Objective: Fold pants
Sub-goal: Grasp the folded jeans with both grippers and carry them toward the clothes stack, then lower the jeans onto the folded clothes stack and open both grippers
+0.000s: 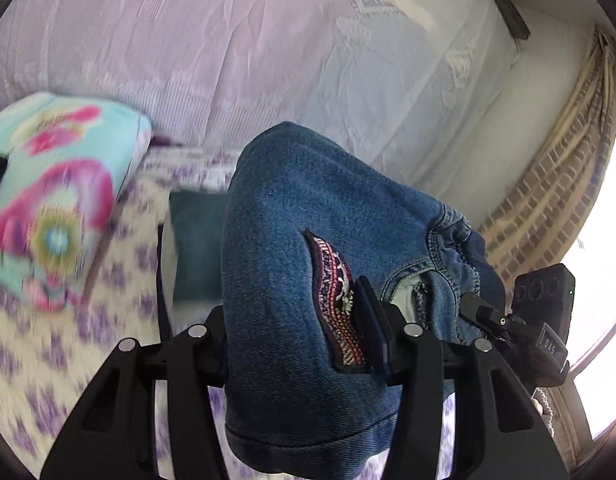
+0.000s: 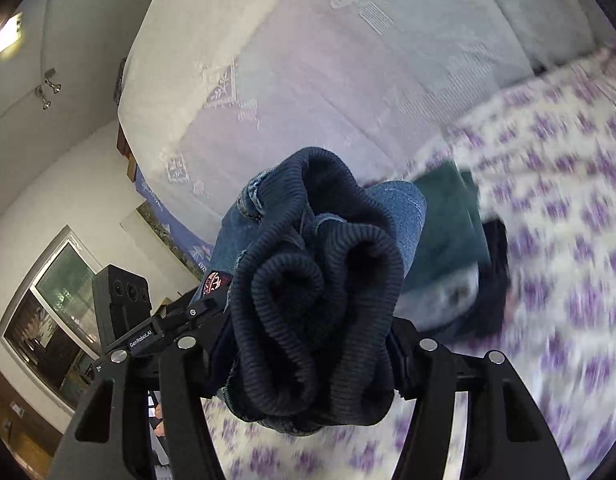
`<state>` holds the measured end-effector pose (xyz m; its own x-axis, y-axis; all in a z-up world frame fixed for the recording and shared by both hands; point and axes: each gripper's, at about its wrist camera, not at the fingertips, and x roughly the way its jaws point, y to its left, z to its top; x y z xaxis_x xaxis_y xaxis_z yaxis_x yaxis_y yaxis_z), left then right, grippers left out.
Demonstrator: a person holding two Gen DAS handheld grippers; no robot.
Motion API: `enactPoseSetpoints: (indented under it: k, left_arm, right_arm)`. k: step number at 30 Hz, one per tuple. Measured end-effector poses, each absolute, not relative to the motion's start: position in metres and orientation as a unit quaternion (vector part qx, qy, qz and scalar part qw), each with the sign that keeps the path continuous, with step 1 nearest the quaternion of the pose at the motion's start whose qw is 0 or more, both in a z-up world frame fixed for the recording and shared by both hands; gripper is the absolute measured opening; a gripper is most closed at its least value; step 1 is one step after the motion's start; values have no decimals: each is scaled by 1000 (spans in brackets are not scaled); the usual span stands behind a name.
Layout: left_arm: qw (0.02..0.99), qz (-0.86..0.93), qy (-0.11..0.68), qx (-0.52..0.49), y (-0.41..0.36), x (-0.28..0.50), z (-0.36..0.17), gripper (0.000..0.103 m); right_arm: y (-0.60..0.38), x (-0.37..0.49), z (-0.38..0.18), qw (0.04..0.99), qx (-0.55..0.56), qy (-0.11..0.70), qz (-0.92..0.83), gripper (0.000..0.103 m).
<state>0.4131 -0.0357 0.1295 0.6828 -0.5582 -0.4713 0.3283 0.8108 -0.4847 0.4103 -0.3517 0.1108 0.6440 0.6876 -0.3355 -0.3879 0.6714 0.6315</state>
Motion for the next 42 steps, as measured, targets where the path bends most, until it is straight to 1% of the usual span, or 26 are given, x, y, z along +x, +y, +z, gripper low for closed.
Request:
enactPoseSetpoints:
  k: [3, 6, 9, 11, 13, 15, 18, 21, 24, 29, 31, 33, 35, 38, 41, 42]
  left_arm:
    - [897, -238, 315, -199, -34, 471, 140, 50]
    - [888, -226, 339, -216, -33, 527, 122, 50]
    - [880, -217, 364, -216, -36, 564, 87, 50]
    - [876, -207, 385, -204, -42, 580, 56, 51]
    - [865, -198, 410, -211, -46, 598, 14, 59]
    - [875, -197, 386, -214, -47, 600, -1, 64]
    - [880, -190, 384, -204, -50, 598, 2, 64]
    - [887, -178, 383, -185, -51, 595, 7, 67]
    - [891, -178, 375, -186, -44, 584, 22, 66]
    - [910, -160, 349, -157, -34, 564, 52, 65]
    - [916, -160, 330, -160, -29, 557, 68, 65]
    - [918, -169, 321, -157, -31, 552, 81, 65]
    - [919, -186, 323, -128, -48, 549, 90, 65]
    - [920, -200, 324, -92, -79, 545, 87, 66]
    - [915, -210, 338, -66, -107, 543, 66, 67]
    - [915, -205, 341, -58, -113, 544, 57, 69]
  right_arm:
    - [-350, 469, 129, 871, 249, 292, 306, 62]
    - [-348, 519, 119, 871, 245, 310, 292, 61]
    - [-348, 558, 91, 865, 246, 338, 279, 62]
    - [-350, 577, 54, 854, 256, 372, 259, 63]
    - [-350, 591, 22, 851, 254, 384, 253, 67]
    - [-352, 594, 10, 849, 265, 375, 260, 68]
    - [-351, 595, 12, 847, 266, 379, 260, 69]
    - [-353, 594, 17, 847, 264, 377, 265, 71]
    - [-351, 585, 38, 858, 243, 371, 258, 76]
    - [-358, 578, 72, 864, 232, 379, 237, 77]
    - [-364, 572, 89, 876, 230, 357, 230, 77]
    - [-373, 560, 105, 896, 239, 313, 204, 79]
    - [-361, 555, 121, 899, 223, 296, 234, 79]
    - [-326, 555, 133, 890, 198, 298, 284, 79]
    - [-297, 575, 121, 869, 200, 335, 305, 78]
    - [-293, 584, 116, 869, 195, 347, 293, 78]
